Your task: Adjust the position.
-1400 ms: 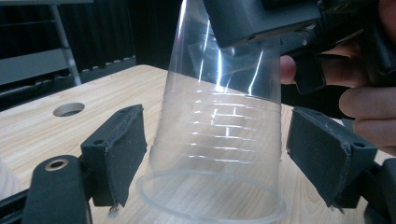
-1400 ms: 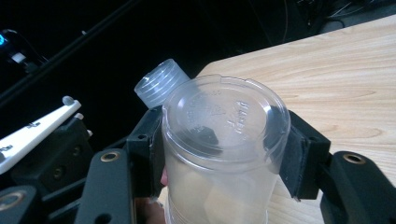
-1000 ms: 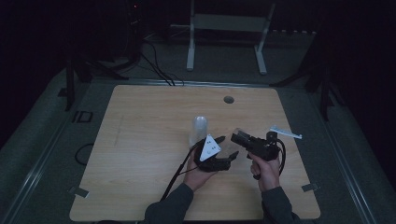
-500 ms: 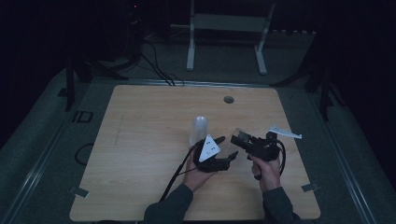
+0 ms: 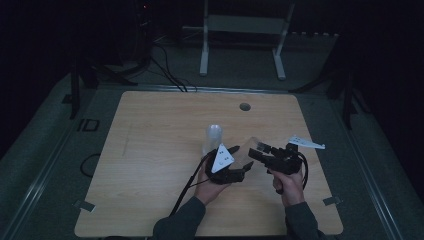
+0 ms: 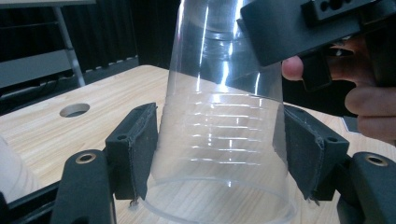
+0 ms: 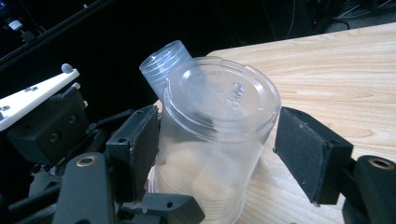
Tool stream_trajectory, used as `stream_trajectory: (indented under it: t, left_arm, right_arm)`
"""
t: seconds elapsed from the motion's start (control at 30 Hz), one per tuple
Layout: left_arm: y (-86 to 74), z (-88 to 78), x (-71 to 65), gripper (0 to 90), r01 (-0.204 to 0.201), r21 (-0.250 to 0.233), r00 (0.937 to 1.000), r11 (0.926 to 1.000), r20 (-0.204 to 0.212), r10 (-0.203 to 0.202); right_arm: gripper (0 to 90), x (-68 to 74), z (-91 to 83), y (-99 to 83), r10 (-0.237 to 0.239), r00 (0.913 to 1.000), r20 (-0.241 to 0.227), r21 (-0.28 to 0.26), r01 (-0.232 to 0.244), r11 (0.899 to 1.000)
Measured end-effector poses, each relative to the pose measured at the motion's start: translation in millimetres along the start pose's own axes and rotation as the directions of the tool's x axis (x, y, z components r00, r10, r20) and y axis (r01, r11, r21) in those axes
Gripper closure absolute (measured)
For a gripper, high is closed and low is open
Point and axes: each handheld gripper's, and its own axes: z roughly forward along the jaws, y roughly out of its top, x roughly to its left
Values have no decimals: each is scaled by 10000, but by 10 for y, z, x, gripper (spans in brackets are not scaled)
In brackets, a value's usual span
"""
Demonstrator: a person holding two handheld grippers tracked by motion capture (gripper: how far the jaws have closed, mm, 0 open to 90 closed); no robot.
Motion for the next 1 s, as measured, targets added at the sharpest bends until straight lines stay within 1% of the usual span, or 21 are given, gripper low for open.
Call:
stream_trajectory:
  t: [0.13,0.2,0.6,1.0]
  left_arm:
    - [3,-10,14,316,-6,2,10000,10000,-6,6]
    - [2,-26,28,316,-48,80,10000,10000,-33,49]
    - [6,-88,81,319,-97,118,9998,9999,-160,99]
    - [13,-137,105,323,-174,184,9997,9997,-154,177]
  right_arm:
    - [304,1,-10,-4,-79,10000,3,70,79,9999]
    - [304,-4,-26,-11,-162,9999,39,129,161,9998]
    - [321,-40,-96,-29,-247,9996,133,291,243,9993]
    - [332,-68,-173,-34,-402,9988,269,446,390,9982]
